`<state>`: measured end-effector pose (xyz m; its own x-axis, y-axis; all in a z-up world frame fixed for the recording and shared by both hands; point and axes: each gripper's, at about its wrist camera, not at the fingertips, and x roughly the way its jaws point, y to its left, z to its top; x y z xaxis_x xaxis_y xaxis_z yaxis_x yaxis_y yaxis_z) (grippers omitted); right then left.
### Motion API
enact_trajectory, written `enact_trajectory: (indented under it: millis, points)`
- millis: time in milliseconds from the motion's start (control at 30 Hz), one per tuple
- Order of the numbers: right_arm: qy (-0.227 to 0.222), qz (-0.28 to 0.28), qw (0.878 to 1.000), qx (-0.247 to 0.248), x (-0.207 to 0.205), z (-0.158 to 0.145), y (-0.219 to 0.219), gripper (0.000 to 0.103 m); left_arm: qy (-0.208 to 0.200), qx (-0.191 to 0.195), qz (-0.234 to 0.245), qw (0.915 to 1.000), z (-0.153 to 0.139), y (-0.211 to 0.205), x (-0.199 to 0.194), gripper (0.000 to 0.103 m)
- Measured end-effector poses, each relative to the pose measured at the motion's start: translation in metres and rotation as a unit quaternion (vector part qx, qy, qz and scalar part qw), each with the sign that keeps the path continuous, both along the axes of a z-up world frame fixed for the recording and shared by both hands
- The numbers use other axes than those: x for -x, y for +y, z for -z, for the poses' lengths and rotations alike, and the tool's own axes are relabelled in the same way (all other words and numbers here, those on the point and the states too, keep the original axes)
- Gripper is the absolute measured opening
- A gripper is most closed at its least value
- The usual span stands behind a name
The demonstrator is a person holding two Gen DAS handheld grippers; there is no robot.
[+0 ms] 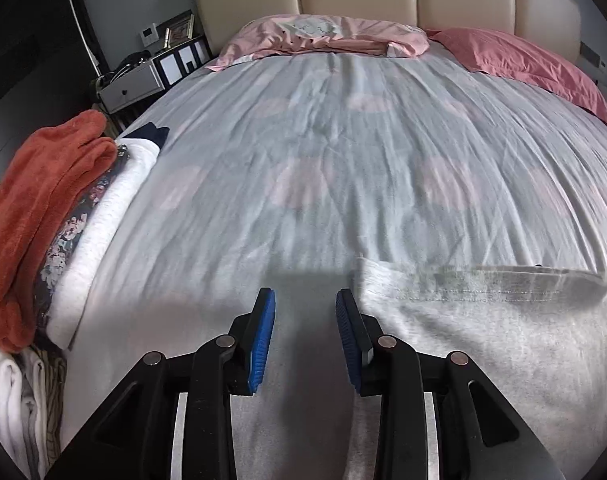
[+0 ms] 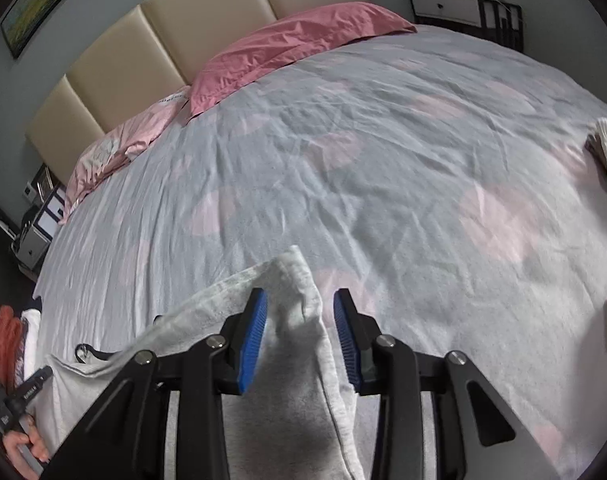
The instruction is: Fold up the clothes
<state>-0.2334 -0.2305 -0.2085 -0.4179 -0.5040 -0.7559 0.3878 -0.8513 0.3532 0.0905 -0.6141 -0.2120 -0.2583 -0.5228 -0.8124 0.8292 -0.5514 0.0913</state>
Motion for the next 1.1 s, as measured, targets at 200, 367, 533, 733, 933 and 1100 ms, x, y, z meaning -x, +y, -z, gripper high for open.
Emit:
enact_trajectory:
  millis: [200,367,533,733,933,1100]
  points:
    - [-0.014,0.011,1.000,0.001,0.003,0.006,0.003,0.034,0.016,-0.028,-0.032,0.9989,0.005,-0.013,-0.013,0.035]
    - [-0.008,-0.006,1.000,-0.014,-0.001,0.009,-0.005,0.034,0.007,-0.027,-0.019,0.9994,0.001,-0.002,-0.015,0.035]
    - [-0.020,-0.006,1.000,-0.013,-0.003,0.011,-0.003,0.034,-0.001,-0.024,-0.001,0.9997,-0.007,0.013,-0.018,0.035]
    - [-0.058,0.012,0.998,0.019,-0.015,0.003,0.030,0.050,-0.008,-0.024,0.014,0.9996,-0.018,0.030,-0.027,0.035]
    - [-0.091,0.012,0.995,0.035,-0.023,0.007,0.051,0.053,0.008,-0.051,-0.011,0.9986,-0.032,0.037,-0.056,0.035]
    - [-0.083,-0.007,0.996,0.017,-0.022,0.019,0.045,0.053,-0.010,-0.059,-0.028,0.9978,-0.033,0.042,-0.081,0.035]
